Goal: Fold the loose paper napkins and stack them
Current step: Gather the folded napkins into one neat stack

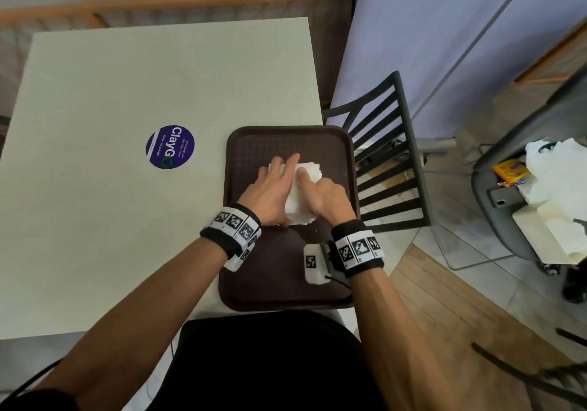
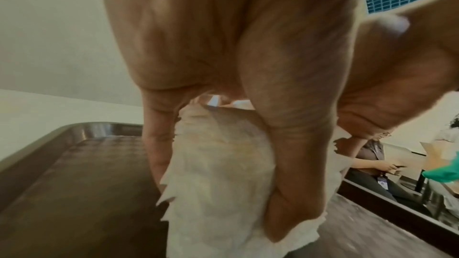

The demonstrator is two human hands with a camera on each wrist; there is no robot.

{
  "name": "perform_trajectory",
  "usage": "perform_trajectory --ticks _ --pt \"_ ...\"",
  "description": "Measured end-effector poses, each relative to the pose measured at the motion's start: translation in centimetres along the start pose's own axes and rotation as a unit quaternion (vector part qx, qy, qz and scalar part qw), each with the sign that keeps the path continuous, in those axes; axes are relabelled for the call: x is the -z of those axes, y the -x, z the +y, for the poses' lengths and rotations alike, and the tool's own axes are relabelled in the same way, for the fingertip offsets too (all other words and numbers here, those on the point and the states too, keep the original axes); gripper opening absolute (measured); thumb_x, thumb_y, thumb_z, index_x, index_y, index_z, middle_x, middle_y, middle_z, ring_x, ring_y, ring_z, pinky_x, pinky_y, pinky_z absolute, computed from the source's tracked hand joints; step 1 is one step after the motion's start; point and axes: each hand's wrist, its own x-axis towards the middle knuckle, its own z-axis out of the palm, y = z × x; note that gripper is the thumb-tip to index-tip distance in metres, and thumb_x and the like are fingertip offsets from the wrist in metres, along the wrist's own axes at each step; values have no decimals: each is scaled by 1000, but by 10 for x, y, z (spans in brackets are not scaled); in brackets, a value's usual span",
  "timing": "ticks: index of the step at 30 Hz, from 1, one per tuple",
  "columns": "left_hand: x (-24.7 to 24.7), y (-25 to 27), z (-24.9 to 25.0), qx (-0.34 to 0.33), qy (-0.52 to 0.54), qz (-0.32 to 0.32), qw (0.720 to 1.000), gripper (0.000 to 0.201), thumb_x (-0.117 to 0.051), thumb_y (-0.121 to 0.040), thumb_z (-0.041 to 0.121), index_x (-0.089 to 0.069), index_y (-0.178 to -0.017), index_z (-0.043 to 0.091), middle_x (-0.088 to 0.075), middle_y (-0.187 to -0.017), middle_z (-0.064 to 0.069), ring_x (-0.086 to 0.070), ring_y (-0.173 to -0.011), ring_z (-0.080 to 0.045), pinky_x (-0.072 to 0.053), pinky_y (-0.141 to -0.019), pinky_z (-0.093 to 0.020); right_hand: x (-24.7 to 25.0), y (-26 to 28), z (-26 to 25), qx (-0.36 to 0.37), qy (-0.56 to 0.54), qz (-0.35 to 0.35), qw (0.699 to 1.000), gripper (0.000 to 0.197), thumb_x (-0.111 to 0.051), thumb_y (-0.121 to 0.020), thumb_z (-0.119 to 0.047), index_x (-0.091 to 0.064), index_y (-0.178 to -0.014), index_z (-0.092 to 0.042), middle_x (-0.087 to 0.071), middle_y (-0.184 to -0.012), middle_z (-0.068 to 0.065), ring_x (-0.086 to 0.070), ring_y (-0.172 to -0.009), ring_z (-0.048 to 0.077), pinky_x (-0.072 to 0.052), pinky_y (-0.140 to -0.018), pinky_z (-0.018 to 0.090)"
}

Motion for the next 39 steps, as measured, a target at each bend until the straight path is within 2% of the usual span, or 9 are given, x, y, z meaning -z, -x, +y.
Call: perform_trajectory --ticks 7,11,17,22,25,28,32,36,39 --pt "-11 5 -10 -1 2 -8 1000 159 -102 -61 9 12 -168 40 -14 -162 -13 -45 -134 -45 -57 -97 -55 1 3 -3 -8 -10 31 999 92 -53 -102 -70 -38 -159 0 -51 -156 25 -58 -136 41 -49 -95 42" --pt "-16 4 -10 2 9 14 1000 152 -100 -64 9 6 -170 32 -18 -158 -15 -51 -126 -45 -58 -96 -55 -8 6 -8 8 16 45 999 68 -61 -106 -41 -38 -152 3 -49 -156 27 -57 -138 42 -50 -104 42" --pt "-19 6 -12 8 20 26 999 148 -100 -64 8 2 -170 28 -20 -159 -16 -51 -127 -46 -58 -93 -55 -15 10 -13 18 9 52 998 58 -51 -110 -36 -44 -148 7 -51 -152 29 -56 -138 44 -47 -109 45" --pt "-8 14 -22 41 97 6 994 168 -109 -54 30 16 -166 39 0 -173 -17 -37 -151 -50 -44 -118 -62 -3 10 -9 -2 -22 68 997 63 -47 -112 -47 -49 -152 1 -54 -155 25 -58 -137 41 -47 -100 42" --pt "6 23 -29 67 201 -4 977 169 -105 -52 55 17 -168 36 -17 -173 -13 -38 -154 -34 -38 -122 -49 2 10 -1 -3 -32 80 996 64 -42 -112 -53 -57 -146 -1 -58 -151 24 -60 -132 41 -44 -93 40" --pt "12 28 -29 94 260 -17 961 148 -89 -71 71 13 -170 29 -42 -168 -12 -49 -148 -31 -42 -113 -40 -2 9 2 0 -42 71 997 61 -39 -113 -50 -62 -141 0 -62 -145 25 -62 -127 41 -43 -92 39" --pt "2 28 -18 92 255 -28 962 142 -87 -77 68 14 -169 29 -54 -158 -13 -60 -137 -32 -45 -100 -36 -6 10 -2 1 -59 46 997 55 -37 -114 -40 -59 -142 2 -58 -148 29 -58 -133 44 -43 -101 39" --pt "-10 32 -15 67 202 8 977 170 -103 -51 62 22 -163 43 -37 -162 -16 -52 -140 -36 -48 -109 -51 3 16 -7 52 -5 86 995 55 -39 -111 -48 -51 -149 -10 -59 -148 26 -60 -130 45 -50 -112 54" --pt "-25 31 -8 69 141 40 987 172 -108 -48 49 21 -161 48 -24 -161 -21 -49 -137 -45 -51 -106 -64 13 11 -21 144 93 82 982 54 -39 -108 -54 -49 -154 -28 -57 -154 15 -60 -132 37 -50 -112 57"
